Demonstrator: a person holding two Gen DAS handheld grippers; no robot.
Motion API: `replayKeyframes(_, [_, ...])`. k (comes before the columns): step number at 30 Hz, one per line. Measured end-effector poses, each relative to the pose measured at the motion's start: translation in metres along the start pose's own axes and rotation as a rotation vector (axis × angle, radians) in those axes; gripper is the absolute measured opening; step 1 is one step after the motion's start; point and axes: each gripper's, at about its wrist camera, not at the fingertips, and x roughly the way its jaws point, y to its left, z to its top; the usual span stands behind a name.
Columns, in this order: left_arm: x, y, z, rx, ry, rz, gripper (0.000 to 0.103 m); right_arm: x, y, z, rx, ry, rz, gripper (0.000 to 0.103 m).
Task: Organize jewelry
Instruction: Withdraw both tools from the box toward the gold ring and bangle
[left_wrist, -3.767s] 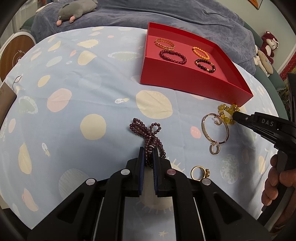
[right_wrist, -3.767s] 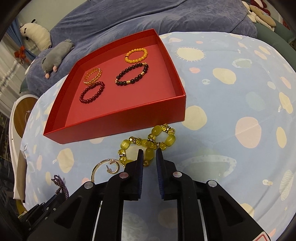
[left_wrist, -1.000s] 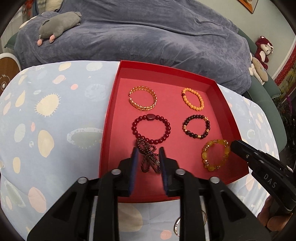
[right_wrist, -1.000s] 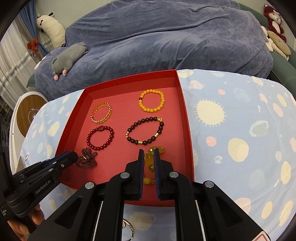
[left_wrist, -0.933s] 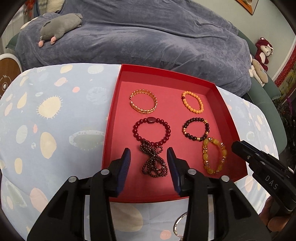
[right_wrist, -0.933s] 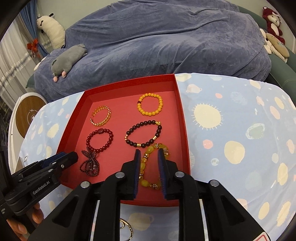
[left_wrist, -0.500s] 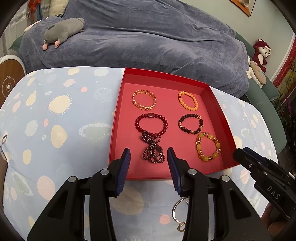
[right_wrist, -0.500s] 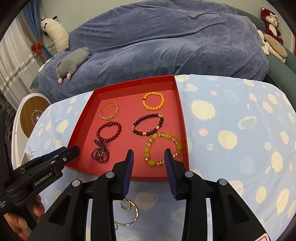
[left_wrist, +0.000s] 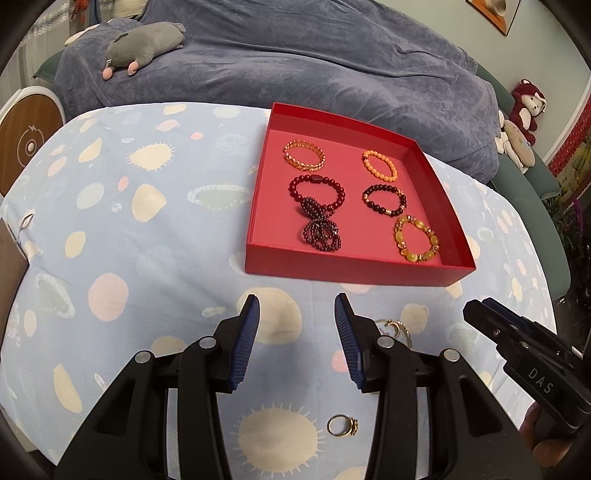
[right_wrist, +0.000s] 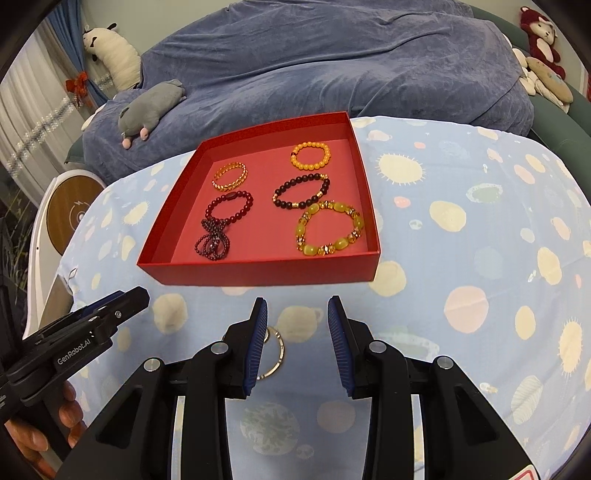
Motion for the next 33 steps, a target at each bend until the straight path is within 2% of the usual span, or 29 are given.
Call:
replayKeyframes(9, [-0.003, 0.004, -0.030, -0.016, 0.034, 0.007, 0.040, 0.004, 0.010, -0.034, -0.032, 0.049, -0.008, 0.034])
replayKeyframes(23, [-0.005, 0.016, -0.062, -0.037, 0.076, 0.014, 0.040, 0.007, 0.015, -0.058, -0.038, 0.095, -0.006, 0.034])
replayKeyframes(29, [-0.011, 0.008, -0.073, -0.017, 0.083, -0.010, 0.041, 0.003, 0.008, -0.066, -0.031, 0.103, -0.018, 0.034])
replayKeyframes(33, [-0.013, -0.004, -0.079, -0.007, 0.094, -0.040, 0.045, -0.002, 0.003, -0.069, -0.021, 0.101, -0.020, 0.034])
